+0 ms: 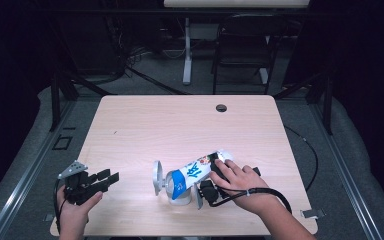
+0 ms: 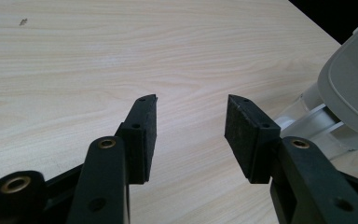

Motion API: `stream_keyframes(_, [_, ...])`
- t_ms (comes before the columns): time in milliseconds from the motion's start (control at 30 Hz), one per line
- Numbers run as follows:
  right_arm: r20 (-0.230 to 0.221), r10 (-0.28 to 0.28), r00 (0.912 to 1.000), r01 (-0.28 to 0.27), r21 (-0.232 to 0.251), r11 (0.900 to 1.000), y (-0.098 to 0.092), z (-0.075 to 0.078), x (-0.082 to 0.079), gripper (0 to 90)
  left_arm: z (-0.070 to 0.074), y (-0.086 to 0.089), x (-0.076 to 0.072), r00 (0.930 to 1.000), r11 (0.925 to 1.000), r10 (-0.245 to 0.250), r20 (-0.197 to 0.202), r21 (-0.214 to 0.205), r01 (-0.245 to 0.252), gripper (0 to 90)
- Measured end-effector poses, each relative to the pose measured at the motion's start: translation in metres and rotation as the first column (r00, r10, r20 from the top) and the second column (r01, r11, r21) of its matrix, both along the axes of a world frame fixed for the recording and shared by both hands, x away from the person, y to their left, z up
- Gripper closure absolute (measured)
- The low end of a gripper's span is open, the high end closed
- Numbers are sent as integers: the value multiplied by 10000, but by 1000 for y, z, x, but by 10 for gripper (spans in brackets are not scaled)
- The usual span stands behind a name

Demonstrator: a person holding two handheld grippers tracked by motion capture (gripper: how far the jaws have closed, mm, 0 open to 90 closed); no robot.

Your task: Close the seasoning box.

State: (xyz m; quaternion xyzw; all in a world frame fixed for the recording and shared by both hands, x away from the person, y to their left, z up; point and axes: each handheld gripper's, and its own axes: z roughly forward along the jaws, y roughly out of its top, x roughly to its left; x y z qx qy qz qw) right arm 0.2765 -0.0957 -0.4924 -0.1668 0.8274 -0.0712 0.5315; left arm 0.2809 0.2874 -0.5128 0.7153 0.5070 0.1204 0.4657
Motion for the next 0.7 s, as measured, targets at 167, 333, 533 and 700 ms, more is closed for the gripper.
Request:
stream_keyframes(167, [-24, 62, 10000, -61, 105, 9999, -1, -1, 0, 456, 0, 0, 0, 10000, 10000, -34, -39, 42, 34, 540])
stream_keyframes(333, [-69, 91, 9999, -90, 146, 9999, -1, -1, 1, 456, 0, 0, 0, 10000, 10000, -43, -38, 49, 43, 540])
stream_keyframes(533, [-92, 114, 9999, -112, 194, 9997, -1, -1, 1, 457, 0, 0, 0, 10000, 10000, 9, -8, 11, -9, 540])
stream_keyframes(700, [-63, 88, 9999, -87, 145, 9999, -1, -1, 1, 457, 0, 0, 0, 10000, 10000, 5, -10, 17, -5, 540])
